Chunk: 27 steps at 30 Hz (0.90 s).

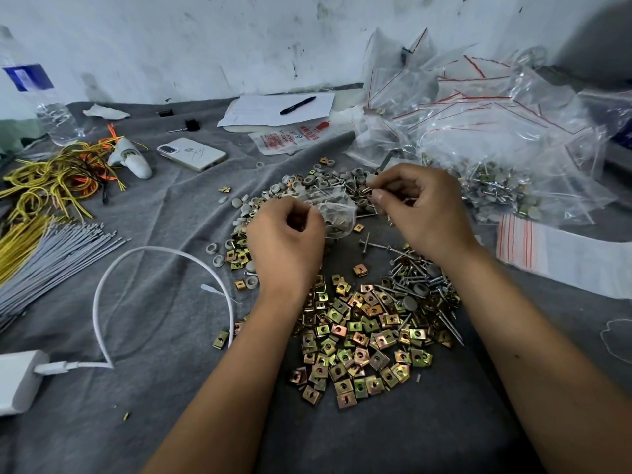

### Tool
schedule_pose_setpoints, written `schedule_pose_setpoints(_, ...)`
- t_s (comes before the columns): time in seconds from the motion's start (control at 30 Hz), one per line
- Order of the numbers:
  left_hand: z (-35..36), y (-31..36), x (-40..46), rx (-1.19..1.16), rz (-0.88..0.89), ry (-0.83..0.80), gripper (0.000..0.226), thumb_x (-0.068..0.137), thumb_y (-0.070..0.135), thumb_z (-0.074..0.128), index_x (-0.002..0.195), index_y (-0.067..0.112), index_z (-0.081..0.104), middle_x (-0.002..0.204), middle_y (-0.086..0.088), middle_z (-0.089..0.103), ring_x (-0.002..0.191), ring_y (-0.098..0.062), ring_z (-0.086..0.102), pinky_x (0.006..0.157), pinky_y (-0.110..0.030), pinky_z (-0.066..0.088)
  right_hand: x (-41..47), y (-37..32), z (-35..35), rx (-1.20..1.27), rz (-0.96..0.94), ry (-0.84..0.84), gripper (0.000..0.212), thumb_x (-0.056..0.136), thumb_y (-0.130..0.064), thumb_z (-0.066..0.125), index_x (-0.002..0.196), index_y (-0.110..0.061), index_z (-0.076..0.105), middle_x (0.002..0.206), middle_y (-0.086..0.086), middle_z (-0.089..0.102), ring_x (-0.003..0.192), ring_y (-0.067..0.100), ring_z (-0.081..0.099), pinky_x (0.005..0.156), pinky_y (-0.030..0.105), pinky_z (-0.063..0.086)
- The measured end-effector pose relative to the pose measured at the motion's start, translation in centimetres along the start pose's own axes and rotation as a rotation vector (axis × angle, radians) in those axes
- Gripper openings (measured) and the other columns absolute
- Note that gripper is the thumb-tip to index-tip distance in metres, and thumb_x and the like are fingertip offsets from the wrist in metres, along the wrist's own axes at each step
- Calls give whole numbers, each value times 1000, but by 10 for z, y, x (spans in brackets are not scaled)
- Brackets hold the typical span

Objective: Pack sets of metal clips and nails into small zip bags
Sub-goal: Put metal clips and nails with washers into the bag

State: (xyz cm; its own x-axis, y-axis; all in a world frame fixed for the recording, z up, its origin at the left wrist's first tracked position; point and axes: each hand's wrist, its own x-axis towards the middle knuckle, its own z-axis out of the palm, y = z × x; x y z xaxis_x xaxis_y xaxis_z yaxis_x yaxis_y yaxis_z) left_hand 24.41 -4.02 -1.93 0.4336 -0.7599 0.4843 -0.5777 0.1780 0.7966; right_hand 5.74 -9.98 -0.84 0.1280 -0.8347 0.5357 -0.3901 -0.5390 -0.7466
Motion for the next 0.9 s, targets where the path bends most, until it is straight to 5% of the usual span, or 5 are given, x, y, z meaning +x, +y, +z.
schedule_pose_setpoints(0.23,-9,6,4,62,61,123,11,88,19,66,77,19,68,87,4,64,93,-22,58,94,-47,46,-2,6,5,-539,-47,-411,26,93,-20,74,118,-27,75,110,2,64,106,23,57,91,39,49)
schedule_pose_setpoints(0.47,-11,7,7,-257,-104,84,24,93,13,56,71,22,56,64,12,64,60,-5,60,53,-25,49,0,5,6,-560,-28,-451,14,93,-24,74,106,-22,74,101,-5,54,103,20,56,83,31,40)
schedule_pose_setpoints(0.63,-15,2,14,-592,-582,105,25,98,10,50,75,17,55,77,-14,65,61,-22,56,57,-35,47,-3,5,8,-513,10,-414,9,95,-20,71,103,-19,67,103,-3,65,97,16,60,81,30,46)
schedule_pose_setpoints(0.77,-19,11,16,-810,-795,129,24,104,7,46,86,10,60,55,1,67,45,-12,62,42,-23,49,-3,4,10,-392,24,-352,14,97,-13,68,110,-18,68,101,-7,65,92,10,61,80,20,48)
schedule_pose_setpoints(0.9,-21,12,18,-892,-874,68,23,105,4,43,114,0,64,91,-11,78,72,-17,75,51,-26,59,-1,1,10,-349,-16,-313,19,98,-9,66,115,-14,73,105,-11,61,95,3,56,78,-2,33)
